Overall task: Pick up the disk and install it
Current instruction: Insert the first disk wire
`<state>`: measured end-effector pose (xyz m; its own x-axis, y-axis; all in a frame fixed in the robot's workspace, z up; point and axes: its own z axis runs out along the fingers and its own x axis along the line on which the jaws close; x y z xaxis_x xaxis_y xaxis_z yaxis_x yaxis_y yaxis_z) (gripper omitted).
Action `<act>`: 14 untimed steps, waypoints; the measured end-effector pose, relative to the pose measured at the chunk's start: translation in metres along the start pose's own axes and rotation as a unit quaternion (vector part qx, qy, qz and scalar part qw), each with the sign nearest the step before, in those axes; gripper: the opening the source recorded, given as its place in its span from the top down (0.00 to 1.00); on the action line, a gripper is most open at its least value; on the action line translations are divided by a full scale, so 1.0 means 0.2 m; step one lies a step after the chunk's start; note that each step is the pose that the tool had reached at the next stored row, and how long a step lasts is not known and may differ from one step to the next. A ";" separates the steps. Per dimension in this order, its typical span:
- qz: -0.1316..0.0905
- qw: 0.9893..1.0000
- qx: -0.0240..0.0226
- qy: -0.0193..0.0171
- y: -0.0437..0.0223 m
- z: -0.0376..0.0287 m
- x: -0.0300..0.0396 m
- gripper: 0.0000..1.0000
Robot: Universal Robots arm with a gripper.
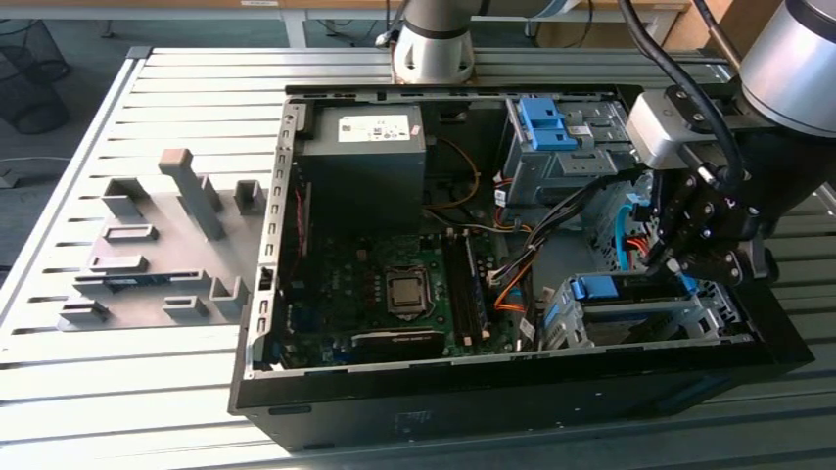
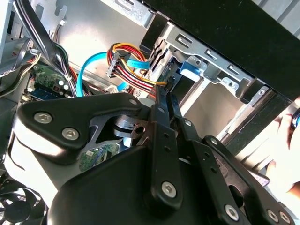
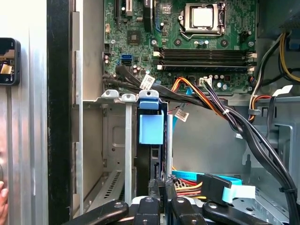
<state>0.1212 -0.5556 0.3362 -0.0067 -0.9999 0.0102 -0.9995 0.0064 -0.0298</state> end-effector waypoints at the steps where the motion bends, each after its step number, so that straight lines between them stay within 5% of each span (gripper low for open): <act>1: 0.000 1.000 0.001 0.000 0.000 0.000 0.000 0.84; 14: 0.002 1.000 0.001 0.000 0.005 0.009 0.003 0.84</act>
<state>0.1203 -0.5562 0.3343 -0.0106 -0.9999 0.0105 -0.9995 0.0102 -0.0311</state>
